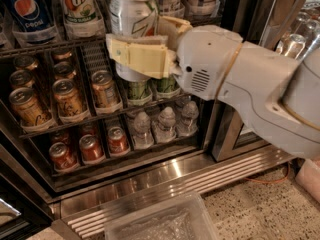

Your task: Pick 7up can from top shelf of fridge

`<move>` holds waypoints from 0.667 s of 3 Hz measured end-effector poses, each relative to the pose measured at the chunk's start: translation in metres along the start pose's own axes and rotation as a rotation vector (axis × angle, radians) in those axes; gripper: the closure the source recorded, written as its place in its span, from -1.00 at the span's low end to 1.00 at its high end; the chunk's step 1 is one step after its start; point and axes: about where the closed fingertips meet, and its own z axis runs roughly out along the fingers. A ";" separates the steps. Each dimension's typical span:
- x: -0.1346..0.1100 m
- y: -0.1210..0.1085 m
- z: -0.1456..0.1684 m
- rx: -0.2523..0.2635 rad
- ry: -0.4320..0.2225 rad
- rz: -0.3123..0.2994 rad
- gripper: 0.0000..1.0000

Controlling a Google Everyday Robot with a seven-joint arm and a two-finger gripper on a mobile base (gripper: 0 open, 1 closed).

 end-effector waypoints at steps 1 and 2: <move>-0.007 0.018 0.001 -0.068 -0.015 0.077 1.00; -0.007 0.018 0.001 -0.068 -0.015 0.077 1.00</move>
Offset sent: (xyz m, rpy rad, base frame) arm -0.0153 0.0078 0.0051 0.0440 0.0510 0.0750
